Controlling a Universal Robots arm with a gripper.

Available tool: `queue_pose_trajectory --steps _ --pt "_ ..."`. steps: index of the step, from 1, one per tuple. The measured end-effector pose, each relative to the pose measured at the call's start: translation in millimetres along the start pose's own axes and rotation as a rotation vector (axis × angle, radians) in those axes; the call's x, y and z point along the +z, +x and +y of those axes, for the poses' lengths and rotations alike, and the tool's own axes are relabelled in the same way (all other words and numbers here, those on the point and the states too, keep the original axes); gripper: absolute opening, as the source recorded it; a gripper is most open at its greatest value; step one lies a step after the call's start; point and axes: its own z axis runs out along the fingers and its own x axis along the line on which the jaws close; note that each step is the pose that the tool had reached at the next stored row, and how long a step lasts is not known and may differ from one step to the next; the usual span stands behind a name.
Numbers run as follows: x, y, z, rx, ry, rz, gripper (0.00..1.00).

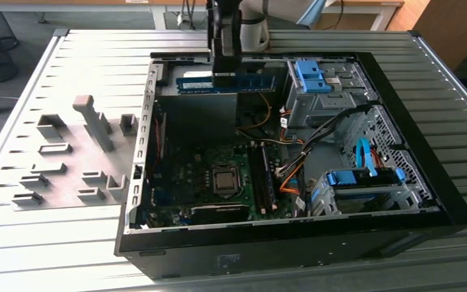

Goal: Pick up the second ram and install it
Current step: 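Pick up the second ram and move it above second insertion slot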

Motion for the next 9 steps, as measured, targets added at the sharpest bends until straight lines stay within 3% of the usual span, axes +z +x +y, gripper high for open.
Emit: queue_pose_trajectory --steps 9 --pt "0.7 -0.5 -28.4 0.006 0.0001 -0.0002 0.14"
